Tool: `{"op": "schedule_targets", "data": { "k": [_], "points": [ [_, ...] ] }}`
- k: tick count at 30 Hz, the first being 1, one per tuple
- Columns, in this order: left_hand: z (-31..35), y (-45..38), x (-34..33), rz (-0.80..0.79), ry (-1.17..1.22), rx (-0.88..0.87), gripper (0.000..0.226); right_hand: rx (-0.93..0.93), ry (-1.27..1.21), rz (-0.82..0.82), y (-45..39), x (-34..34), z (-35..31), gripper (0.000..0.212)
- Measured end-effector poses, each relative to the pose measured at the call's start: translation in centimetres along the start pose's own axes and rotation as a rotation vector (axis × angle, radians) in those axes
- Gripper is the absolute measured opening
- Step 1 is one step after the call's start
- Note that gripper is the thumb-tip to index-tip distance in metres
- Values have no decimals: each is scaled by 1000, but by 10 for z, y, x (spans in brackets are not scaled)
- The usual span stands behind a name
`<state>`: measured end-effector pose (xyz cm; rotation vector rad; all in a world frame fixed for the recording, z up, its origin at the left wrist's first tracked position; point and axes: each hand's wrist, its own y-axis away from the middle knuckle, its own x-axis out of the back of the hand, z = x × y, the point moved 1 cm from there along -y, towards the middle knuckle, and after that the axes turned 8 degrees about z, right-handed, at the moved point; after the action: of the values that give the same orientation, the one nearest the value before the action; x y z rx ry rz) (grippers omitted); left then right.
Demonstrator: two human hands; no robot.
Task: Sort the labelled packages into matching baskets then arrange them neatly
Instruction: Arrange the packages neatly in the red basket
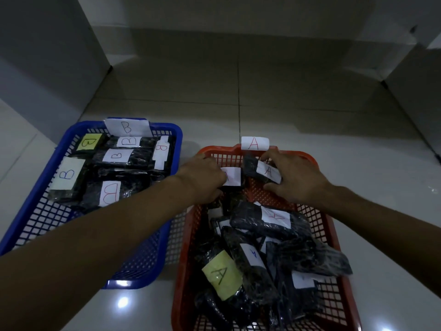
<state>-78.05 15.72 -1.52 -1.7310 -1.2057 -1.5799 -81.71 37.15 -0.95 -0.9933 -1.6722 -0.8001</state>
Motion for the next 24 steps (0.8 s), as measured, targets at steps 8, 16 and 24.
{"op": "schedule_targets", "data": {
  "k": [8, 16, 24],
  "points": [
    [-1, -16, -5, 47, 31, -18, 57, -163, -248, -203, -3, 9, 6, 62],
    [1, -27, -6, -36, -102, -51, 65, -158, -101, -189, 9, 12, 9, 79],
    [-4, -4, -6, -23, -145, -28, 58, -31, 149, -83, 3, 2, -5, 76]
  ]
}}
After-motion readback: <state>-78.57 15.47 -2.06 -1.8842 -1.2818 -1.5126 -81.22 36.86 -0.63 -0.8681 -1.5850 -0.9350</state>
